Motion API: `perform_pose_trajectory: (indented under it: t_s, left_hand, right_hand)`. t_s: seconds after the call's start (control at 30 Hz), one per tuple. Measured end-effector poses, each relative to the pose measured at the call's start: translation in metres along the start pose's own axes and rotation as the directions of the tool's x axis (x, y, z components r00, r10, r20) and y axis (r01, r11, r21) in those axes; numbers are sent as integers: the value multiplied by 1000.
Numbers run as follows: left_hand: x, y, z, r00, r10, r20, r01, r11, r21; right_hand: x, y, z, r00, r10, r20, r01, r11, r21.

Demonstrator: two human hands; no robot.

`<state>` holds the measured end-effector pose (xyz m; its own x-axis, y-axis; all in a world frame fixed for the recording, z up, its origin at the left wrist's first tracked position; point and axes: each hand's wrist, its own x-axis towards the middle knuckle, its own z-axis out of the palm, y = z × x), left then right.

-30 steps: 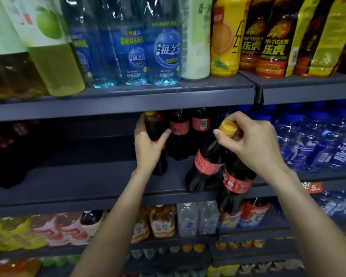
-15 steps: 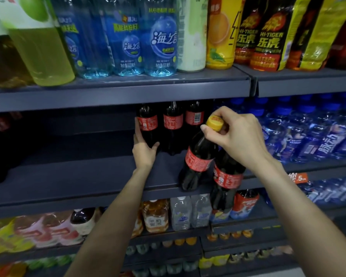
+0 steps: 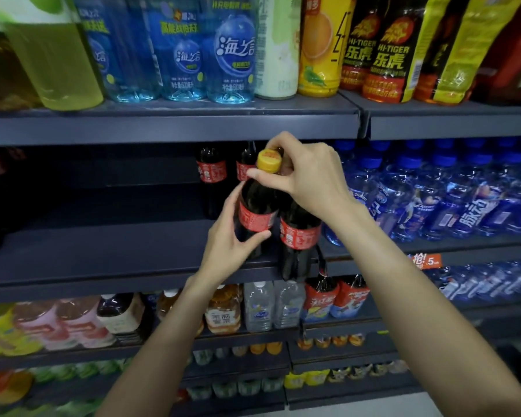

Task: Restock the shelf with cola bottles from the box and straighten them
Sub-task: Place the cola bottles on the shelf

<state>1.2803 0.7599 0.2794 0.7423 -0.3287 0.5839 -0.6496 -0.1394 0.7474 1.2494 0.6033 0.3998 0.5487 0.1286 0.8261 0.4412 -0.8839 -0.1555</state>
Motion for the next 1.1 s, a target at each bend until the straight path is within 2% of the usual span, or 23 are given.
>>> perform_pose_trajectory:
  t_s: [0.17,0.3,0.43,0.5,0.53,0.6,0.67,0.8,0.9,0.97,1.1]
  left_hand:
    - [-4,-17,-13,977,-75,-201,72,997,-19]
    - [-4,-24,-24,971,-90,-220,94,996,10]
    - [0,-28,-26,962,-135,-236,143,990,17]
    - [2,-29,-27,956,-163,-244,173,985,20]
    - [2,-31,-27,953,-176,-246,186,982,17]
    - [3,-31,-27,948,-200,-246,207,978,5]
    - [3,-33,-28,950,-205,-236,210,978,-6]
    - [7,-35,-28,959,-186,-214,190,982,-2]
    - [8,-38,-24,951,-192,-241,197,980,-4]
    - [11,-41,-21,945,-195,-263,205,979,12]
    - [22,-46,-16,939,-182,-291,206,977,54]
  right_hand:
    - [-6,17,10,955,-163,-246,164,986,-14]
    - [-6,16,31,914,-159,-373,131,986,-100]
    - [-5,7,42,888,-36,-458,-24,992,-125]
    - [-13,1,49,865,160,-476,-166,986,30]
    - [-17,-1,52,843,304,-443,-259,952,161]
    - [-27,0,59,779,576,-247,-451,789,417]
    - [-40,2,69,752,659,-9,-555,641,531]
    - [-71,4,93,801,556,224,-581,629,516]
    - [-99,10,110,764,574,295,-646,682,343]
    - [-110,15,117,730,615,298,-680,699,221]
    - [-98,27,123,680,703,207,-733,647,210]
